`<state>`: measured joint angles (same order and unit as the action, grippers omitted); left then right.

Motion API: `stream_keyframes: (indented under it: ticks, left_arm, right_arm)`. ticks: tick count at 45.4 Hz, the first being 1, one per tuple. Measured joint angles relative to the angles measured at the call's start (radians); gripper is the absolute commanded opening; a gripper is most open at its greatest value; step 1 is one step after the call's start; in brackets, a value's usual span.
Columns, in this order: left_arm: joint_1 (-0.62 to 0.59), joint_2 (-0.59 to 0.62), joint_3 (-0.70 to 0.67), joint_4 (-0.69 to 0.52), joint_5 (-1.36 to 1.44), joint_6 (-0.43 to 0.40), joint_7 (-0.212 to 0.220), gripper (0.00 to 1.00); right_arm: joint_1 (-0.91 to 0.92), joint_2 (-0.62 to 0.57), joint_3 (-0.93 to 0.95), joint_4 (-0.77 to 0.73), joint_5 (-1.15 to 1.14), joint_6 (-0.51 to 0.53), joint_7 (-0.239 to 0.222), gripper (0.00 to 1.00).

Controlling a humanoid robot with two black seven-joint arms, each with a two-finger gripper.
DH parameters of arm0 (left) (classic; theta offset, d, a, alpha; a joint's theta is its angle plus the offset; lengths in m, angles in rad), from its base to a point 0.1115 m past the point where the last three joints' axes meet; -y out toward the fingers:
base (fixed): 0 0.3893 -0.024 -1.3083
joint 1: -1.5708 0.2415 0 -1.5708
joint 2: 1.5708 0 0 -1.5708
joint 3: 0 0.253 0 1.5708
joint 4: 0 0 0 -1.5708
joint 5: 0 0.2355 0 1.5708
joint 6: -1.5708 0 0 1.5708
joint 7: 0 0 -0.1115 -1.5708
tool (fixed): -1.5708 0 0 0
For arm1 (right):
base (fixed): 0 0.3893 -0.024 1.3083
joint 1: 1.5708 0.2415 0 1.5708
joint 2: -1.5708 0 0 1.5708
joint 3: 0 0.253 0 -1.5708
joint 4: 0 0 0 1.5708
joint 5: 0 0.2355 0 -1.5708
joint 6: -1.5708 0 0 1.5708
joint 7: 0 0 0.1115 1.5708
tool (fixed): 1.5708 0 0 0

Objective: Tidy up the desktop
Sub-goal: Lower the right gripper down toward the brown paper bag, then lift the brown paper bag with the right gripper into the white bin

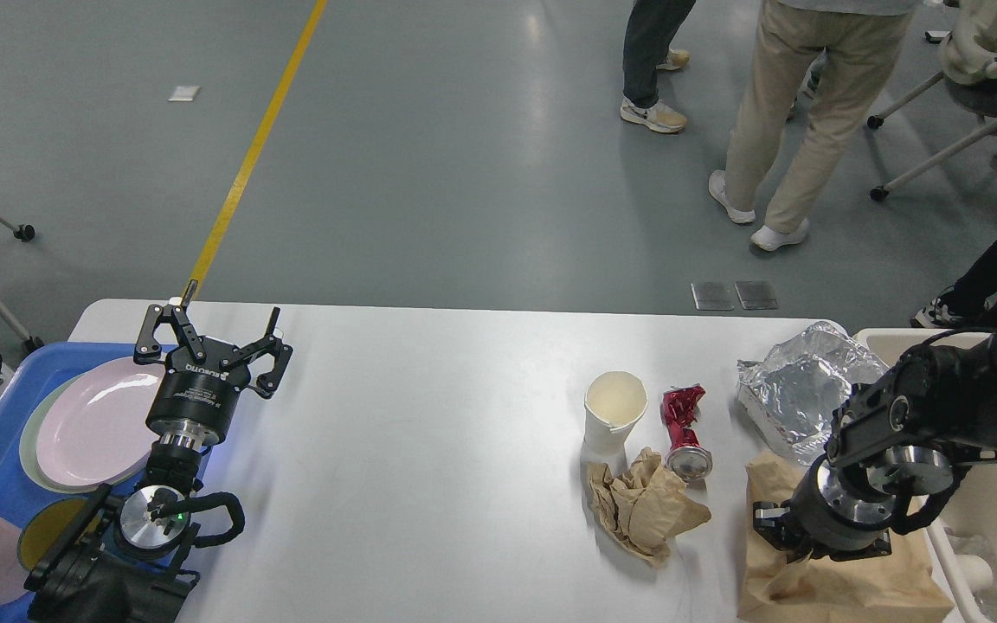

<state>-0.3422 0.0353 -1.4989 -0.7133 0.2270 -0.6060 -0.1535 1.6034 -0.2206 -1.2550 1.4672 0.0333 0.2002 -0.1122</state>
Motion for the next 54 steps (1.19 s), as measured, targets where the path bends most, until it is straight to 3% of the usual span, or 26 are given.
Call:
stream_keyframes:
  ticks: [2,8,11,14,18,48,54]
  left_arm:
    - [0.000,0.000,0.000,0.000,0.000,0.000,0.000,0.97]
    - [0.001,0.000,-0.001,0.000,0.000,0.000,0.000,0.97]
    - [0.000,0.000,-0.001,0.000,0.000,0.000,-0.001,0.97]
    - [0.000,0.000,-0.001,0.000,0.000,0.000,-0.001,0.97]
    - [0.000,0.000,-0.001,0.000,0.000,0.000,-0.001,0.97]
    - [0.000,0.000,-0.001,0.000,0.000,0.000,0.000,0.97]
    - [0.000,0.000,-0.001,0.000,0.000,0.000,0.000,0.97]
  right_arm:
    - [0.014,-0.005,-0.003,0.010,0.000,0.003,0.000,0.00]
    - [0.382,-0.143,-0.184,0.175,0.064,0.370,0.004,0.00]
    - [0.600,-0.161,-0.210,0.199,0.073,0.445,0.005,0.00]
    - [0.722,-0.165,-0.216,0.202,0.074,0.456,0.005,0.00]
    - [0.741,-0.166,-0.219,0.207,0.076,0.460,0.005,0.00]
    - [0.741,-0.168,-0.223,0.200,0.084,0.452,0.005,0.00]
    - [0.696,-0.216,-0.257,0.157,0.084,0.413,0.003,0.00]
